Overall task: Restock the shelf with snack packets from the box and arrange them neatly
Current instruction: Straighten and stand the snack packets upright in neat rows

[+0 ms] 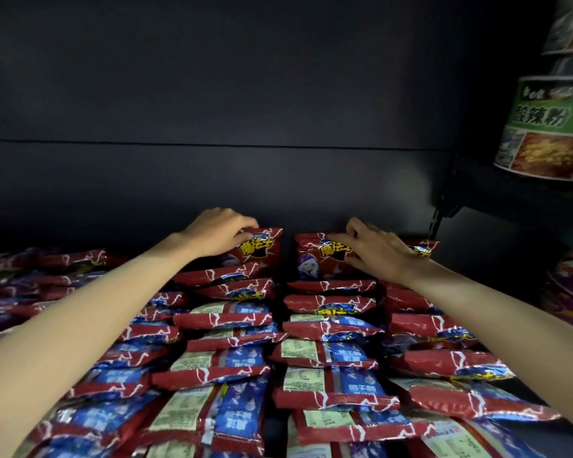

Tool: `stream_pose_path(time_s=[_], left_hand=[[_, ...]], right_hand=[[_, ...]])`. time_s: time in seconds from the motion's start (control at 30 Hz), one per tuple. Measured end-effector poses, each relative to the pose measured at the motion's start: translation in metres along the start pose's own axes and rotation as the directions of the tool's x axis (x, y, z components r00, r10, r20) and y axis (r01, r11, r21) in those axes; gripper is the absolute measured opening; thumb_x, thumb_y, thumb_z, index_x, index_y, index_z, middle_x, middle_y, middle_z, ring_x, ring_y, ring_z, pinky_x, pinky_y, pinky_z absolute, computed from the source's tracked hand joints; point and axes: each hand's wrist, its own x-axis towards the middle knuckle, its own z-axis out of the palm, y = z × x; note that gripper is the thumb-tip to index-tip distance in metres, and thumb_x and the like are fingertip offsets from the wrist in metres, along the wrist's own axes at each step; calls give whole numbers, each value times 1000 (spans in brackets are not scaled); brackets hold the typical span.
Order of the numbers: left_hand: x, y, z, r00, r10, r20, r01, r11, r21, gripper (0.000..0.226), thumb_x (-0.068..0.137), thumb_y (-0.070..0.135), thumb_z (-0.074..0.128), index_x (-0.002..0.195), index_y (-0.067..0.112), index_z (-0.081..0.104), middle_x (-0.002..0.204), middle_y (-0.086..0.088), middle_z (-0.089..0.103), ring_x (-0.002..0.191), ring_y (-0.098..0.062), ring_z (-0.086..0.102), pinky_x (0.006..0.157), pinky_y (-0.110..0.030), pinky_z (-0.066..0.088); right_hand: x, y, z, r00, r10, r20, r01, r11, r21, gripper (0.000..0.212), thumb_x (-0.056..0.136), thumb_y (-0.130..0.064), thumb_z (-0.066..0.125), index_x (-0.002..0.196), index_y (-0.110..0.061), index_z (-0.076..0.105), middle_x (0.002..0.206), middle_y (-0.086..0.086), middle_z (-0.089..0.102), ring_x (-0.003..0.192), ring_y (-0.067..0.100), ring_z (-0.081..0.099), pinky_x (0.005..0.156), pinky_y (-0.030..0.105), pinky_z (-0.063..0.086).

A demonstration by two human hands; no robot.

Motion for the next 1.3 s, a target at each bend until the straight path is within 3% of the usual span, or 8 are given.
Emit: stream_pose_path(time_s=[0.1,0.2,0.33,0.47,0.7,0.93,1.1,1.3], left_hand=[[14,16,5,995,54,-85,-54,999,1,29,95,34,51,122,24,58,115,6,67,101,-16,64,81,-33,49],[22,25,13,988,95,-122,-67,975,214,37,90,30,61,126,24,53,119,4,62,105,-18,61,77,-32,50],[18,26,21,942,301,-150,-213,878,429,69,46,-10,82,108,14,62,97,-6,59,79,-21,60,46,-26,46],[14,7,33,908,413,-64,-373,869,325,55,66,19,85,116,17,63,103,-2,62,88,-18,61,55,-26,54],[1,6,40,926,363,100,-375,913,162,72,89,-3,52,147,32,26,149,6,32,134,-13,29,103,-26,35],[8,11,41,938,335,85,-339,850,403,74,84,4,62,144,33,32,138,1,44,120,-20,45,82,-31,44],[11,23,34,983,177,56,-183,866,465,99,77,-14,51,150,34,4,124,-7,39,105,-23,46,57,-27,40],[13,24,19,973,174,152,-218,911,350,85,89,7,56,148,40,5,123,-5,37,104,-20,47,72,-31,49]], right_hand=[[-2,1,2,1000,-3,-10,3,1000,17,56,93,-31,54,145,-30,32,122,4,37,112,22,48,81,36,53],[-3,2,2,1000,-1,-16,2,1000,29,56,94,-30,54,145,-30,32,122,4,38,112,21,48,81,35,53],[-2,2,2,1000,9,-14,-8,999,43,56,94,-26,52,146,-30,31,124,4,37,113,22,47,82,35,51],[-1,2,2,1000,12,-23,-11,999,39,56,94,-23,52,146,-31,31,124,5,37,113,23,47,80,34,50],[-5,0,4,1000,-28,-12,28,999,-35,56,96,-24,45,147,-34,26,126,8,37,109,24,47,70,33,49],[2,-3,2,999,-3,47,7,997,-75,58,97,-19,41,149,-31,20,126,7,33,112,23,43,66,26,38],[6,-5,-2,993,28,117,-13,992,-124,66,95,-15,43,151,-31,12,130,8,29,115,25,39,75,29,43],[5,-7,-11,992,27,125,-20,998,-63,62,95,-21,46,149,-32,19,127,8,35,116,26,42,83,34,45]])
